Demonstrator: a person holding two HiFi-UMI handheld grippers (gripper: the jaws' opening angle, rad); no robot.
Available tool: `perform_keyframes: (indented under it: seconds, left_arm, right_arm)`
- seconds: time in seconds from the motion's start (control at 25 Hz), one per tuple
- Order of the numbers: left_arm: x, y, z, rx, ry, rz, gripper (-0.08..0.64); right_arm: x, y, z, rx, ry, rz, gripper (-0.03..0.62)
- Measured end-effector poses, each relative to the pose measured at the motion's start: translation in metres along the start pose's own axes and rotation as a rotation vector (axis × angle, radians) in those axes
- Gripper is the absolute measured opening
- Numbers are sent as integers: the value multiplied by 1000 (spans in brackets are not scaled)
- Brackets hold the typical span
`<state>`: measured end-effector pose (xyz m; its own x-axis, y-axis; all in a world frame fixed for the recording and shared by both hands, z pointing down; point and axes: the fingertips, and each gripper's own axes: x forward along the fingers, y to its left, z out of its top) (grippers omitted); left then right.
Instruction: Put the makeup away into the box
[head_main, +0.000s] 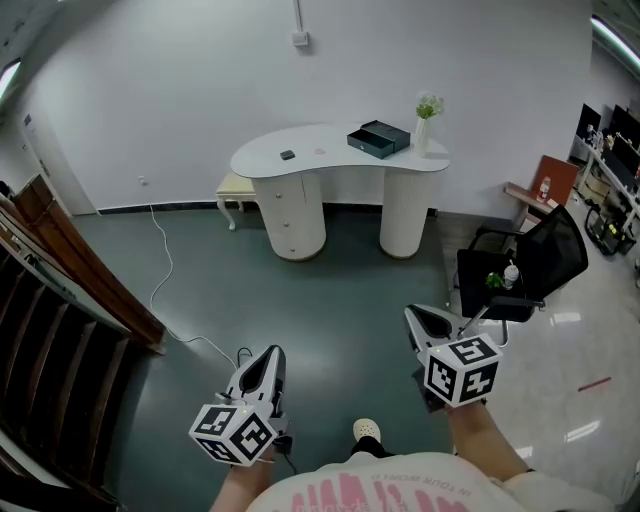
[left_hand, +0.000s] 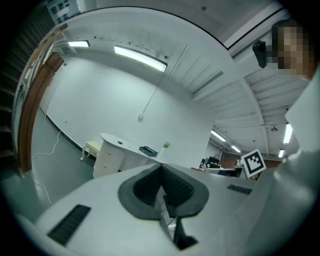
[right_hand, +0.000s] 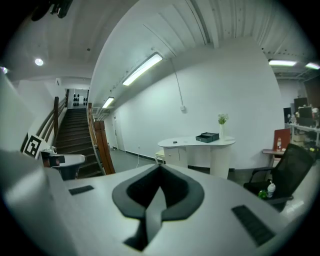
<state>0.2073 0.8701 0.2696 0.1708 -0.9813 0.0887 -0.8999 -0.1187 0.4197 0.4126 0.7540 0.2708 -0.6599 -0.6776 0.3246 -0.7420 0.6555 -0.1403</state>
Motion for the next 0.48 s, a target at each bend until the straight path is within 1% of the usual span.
perform_keyframes:
  seconds: [0.12, 0.32, 0.4, 0.48]
  left_arm:
    - [31, 5, 11, 10, -5, 4, 2]
    - [89, 10, 30, 25, -38, 20, 2]
    - [111, 7, 39, 39, -57, 20, 2]
    - [127, 8, 48, 37, -96, 23, 2]
  right_arm:
    - [29, -14, 15, 10, 0, 29, -2]
    - [68, -48, 40, -23, -4, 49, -2]
    - [83, -65, 50, -5, -8, 57, -1]
    - [98, -78, 59, 18, -15, 73, -2]
